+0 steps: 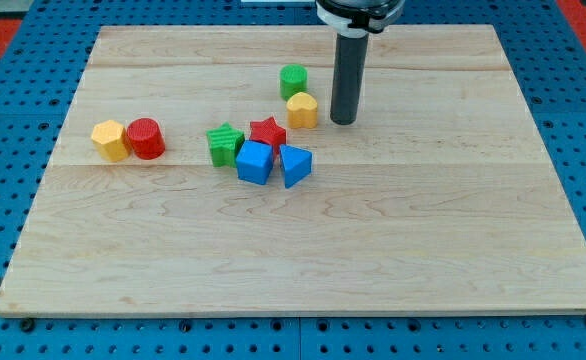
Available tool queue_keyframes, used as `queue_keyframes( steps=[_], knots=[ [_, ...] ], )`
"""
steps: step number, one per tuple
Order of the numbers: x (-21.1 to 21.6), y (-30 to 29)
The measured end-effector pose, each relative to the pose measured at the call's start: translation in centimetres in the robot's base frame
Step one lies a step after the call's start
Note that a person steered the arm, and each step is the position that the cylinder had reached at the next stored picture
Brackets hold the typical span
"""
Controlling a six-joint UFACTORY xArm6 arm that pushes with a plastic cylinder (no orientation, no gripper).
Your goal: Move the arm toward the blue triangle
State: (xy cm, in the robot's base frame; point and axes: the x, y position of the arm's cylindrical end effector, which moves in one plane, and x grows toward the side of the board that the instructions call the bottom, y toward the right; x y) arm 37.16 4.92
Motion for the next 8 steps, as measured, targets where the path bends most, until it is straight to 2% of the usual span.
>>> queue_keyframes(
  steps=[1, 2, 4, 5, 7, 8],
  knots=[
    [-0.4, -2.7],
    [-1.0, -2.8],
    [-5.7, -2.0],
    [-6.0, 0.8],
    [-8.4, -2.4],
    [-2.1, 0.4]
  ],
)
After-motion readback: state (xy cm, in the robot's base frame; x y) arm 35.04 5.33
